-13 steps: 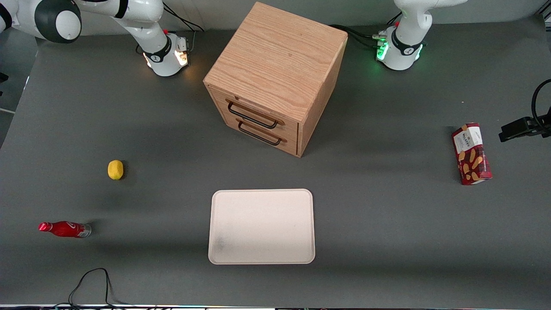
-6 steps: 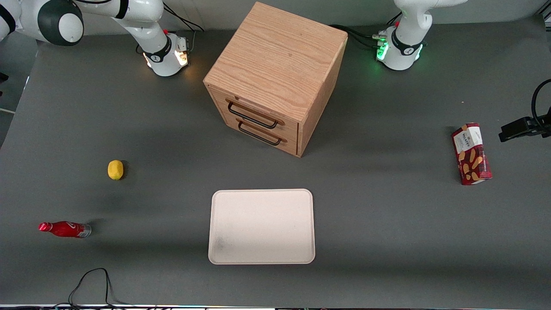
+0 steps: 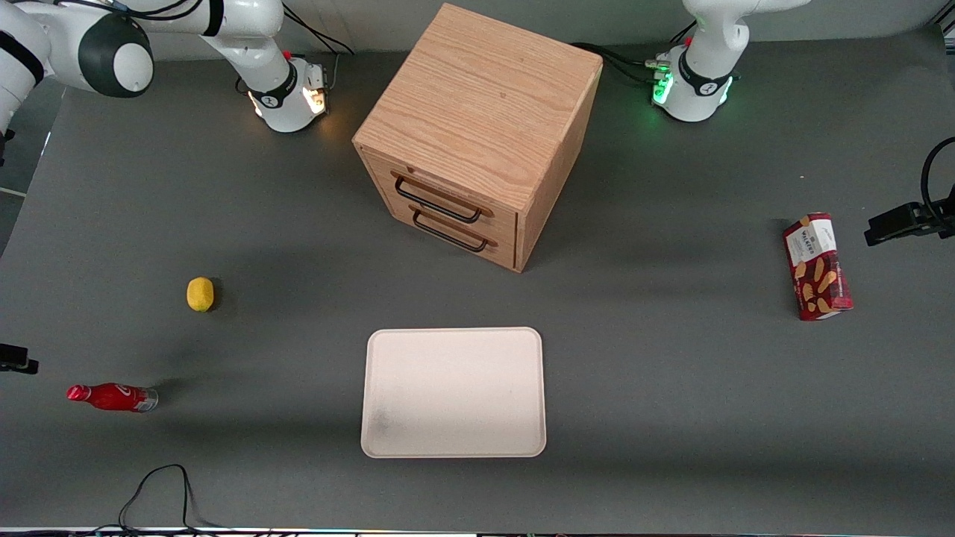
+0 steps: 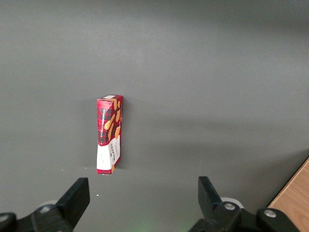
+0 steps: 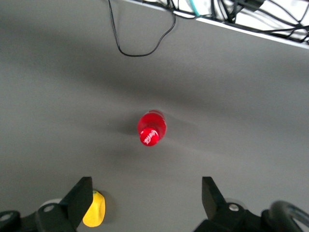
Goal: Place coke bottle on tray
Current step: 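Move the right gripper down over the red Coca-Cola bottle's cap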
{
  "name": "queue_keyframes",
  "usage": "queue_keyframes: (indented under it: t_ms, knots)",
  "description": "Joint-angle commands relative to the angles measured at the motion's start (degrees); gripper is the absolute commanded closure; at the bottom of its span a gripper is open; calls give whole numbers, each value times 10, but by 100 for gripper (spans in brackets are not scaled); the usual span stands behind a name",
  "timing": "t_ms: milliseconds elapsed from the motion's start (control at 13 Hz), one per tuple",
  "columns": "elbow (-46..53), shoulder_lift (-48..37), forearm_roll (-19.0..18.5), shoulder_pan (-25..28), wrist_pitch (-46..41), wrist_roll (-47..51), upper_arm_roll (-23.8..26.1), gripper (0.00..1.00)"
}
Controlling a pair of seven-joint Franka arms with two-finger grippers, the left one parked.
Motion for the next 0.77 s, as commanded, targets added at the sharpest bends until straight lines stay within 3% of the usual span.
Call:
queue_keyframes:
  t_ms: [0, 692]
  knots:
    - [5, 21, -10, 9, 24, -8, -1, 0]
    - [5, 82, -10, 12, 77, -8, 0, 0]
